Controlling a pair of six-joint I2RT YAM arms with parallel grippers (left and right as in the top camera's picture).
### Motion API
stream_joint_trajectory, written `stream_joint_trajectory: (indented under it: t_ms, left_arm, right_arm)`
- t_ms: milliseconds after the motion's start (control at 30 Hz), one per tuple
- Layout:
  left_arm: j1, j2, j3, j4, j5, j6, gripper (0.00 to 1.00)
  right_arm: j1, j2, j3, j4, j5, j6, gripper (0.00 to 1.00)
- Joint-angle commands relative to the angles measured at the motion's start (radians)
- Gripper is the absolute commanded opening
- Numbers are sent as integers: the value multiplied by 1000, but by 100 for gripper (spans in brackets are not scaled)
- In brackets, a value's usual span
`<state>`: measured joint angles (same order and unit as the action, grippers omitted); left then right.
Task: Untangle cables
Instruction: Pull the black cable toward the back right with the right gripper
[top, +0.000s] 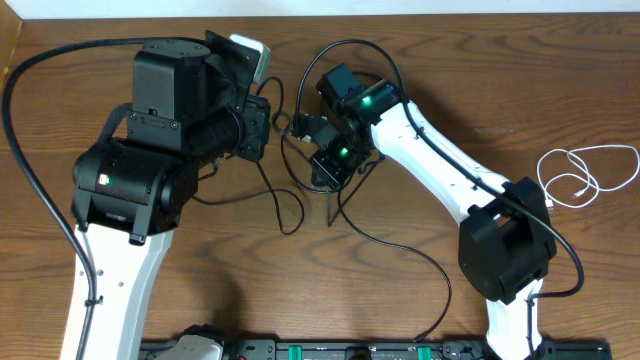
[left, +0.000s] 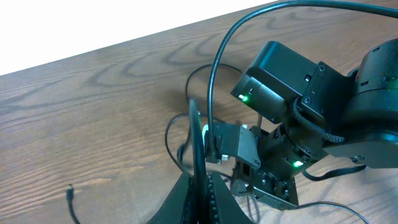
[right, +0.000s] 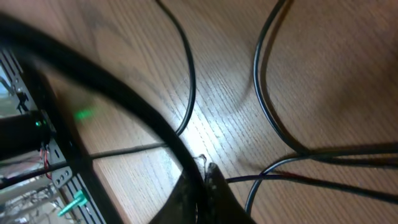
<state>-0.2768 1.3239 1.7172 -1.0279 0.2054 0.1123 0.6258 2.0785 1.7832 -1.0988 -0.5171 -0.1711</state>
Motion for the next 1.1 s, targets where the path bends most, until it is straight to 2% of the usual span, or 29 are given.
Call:
stream_joint_trajectory:
  t_ms: [0, 67, 133, 333, 367, 633, 767, 1067]
  left_arm:
    - [-2, -6, 8, 2, 11, 18, 7]
    - [-2, -6, 8, 1, 8, 26, 7]
    - [-2, -5, 8, 0, -16, 25, 16]
    - [-2, -4, 8, -3, -42, 25, 80]
    - [-2, -3, 8, -4, -42, 25, 83]
    - [-2, 23, 8, -6, -42, 26, 79]
    - [-2, 54, 8, -6, -42, 27, 83]
    - [-2, 129, 8, -10, -41, 29, 86]
  right_arm:
    - [2, 2, -5, -5, 18, 22, 1]
    - [2, 2, -5, -7, 64, 43, 1]
    - [-1, 2, -5, -4, 99, 66, 1]
    - [-39, 1, 0, 23, 141, 115, 1]
    - [-46, 1, 3, 22, 142, 115, 1]
    - [-117, 1, 58, -6, 145, 111, 1]
    - [-146, -3, 114, -31, 149, 107, 1]
    - [-212, -11, 381, -173, 214, 106, 1]
